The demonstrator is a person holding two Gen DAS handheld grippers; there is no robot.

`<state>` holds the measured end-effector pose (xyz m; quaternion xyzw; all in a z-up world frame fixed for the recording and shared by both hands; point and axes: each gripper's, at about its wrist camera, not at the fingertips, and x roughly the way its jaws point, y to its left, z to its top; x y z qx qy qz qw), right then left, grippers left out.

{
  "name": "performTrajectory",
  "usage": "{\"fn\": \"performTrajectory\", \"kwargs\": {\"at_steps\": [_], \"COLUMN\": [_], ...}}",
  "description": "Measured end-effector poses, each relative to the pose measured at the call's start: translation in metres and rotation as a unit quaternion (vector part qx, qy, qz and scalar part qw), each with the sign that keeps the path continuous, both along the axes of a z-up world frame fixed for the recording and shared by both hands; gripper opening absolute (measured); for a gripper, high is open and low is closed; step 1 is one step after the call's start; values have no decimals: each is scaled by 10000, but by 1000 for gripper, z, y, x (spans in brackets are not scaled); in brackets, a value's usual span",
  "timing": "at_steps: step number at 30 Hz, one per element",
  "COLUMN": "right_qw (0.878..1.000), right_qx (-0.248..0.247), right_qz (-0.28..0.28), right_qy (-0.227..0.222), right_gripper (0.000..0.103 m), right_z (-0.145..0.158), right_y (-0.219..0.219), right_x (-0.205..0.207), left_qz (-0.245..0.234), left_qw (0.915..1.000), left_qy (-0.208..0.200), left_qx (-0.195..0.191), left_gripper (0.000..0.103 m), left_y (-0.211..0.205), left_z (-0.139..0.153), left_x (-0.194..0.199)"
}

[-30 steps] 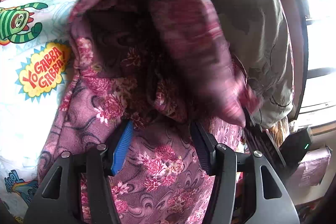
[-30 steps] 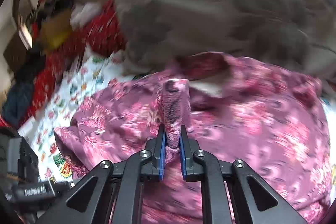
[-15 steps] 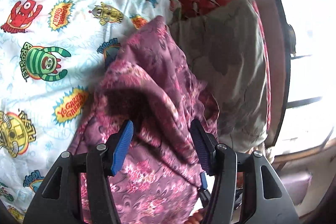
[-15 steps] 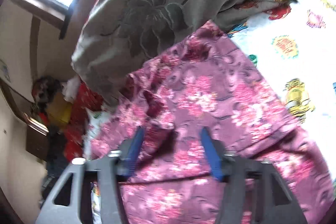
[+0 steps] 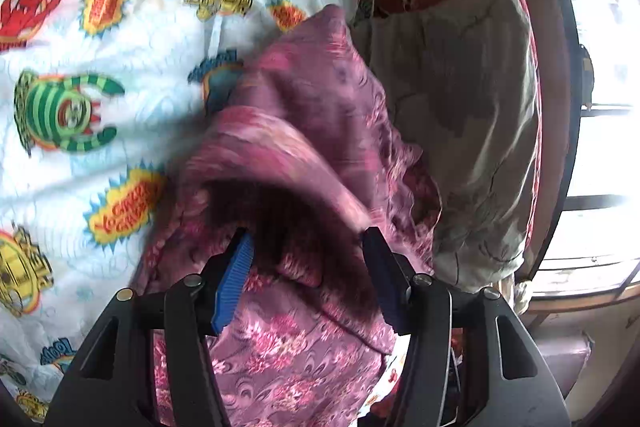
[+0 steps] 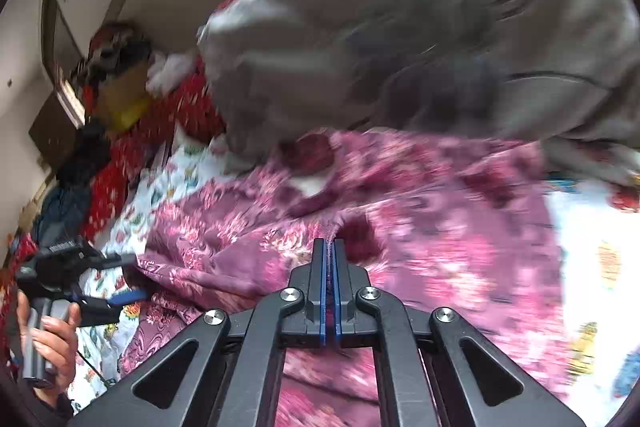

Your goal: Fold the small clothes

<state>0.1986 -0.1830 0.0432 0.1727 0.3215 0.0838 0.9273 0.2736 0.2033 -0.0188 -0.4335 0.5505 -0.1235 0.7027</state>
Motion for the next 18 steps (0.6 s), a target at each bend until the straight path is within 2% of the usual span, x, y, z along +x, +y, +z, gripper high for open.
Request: {"fn": "performTrajectory", "kwargs": {"at_steps": [3,7,9,12,13,14,15,18], "right_qw": [9989,9922,9884,9805,9781,9768,9758,9719], "right_qx": [49,435,647,1457,1662,1746,1784,1802], "right_qz": [-460,-966,-1251,-1294,-1222,-1178,-1155,-1288], "right_qy": [97,655,565,267,271,375,523,793], "right_gripper": [2,2,9,13,26,49,53,53], "right_z": [-8,-35,-37,-35,-37,-40,-44,-56], "right_y": [-36,-74,-81,-90,-88,-85,-81,-66], "right_x": [-22,-44,-58,-80,-81,-76,-70,-44], "left_qz": [-65,-113,-154,-247,-224,-151,-83,146], "left_qw": [9997,9988,9992,9994,9995,9996,9996,9995], "left_qy": [214,419,342,220,223,243,258,265], "left_qx": [-103,-209,-161,-30,3,23,27,-15], "left_gripper": [55,55,55,55,55,55,55,51], "left_y": [-6,-14,-18,-25,-26,-26,-25,-19], "left_z": [-14,-25,-22,-18,-19,-20,-21,-22], "left_x": [-7,-15,-20,-18,-15,-12,-9,0]}}
